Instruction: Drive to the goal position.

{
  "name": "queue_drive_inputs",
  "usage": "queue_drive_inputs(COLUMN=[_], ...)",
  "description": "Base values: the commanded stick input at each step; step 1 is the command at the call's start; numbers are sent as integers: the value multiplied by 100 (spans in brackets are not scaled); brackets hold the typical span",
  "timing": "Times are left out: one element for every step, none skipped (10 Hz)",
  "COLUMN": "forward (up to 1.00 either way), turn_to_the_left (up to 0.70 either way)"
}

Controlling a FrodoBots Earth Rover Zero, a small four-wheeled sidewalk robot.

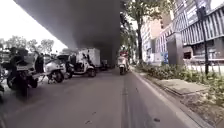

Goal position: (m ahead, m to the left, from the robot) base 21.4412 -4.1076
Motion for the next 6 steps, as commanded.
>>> queue_drive_inputs(forward=[45, 45, 45, 45, 45, 45], turn_to_the_left=[0, 0, 0, 0, 0, 0])
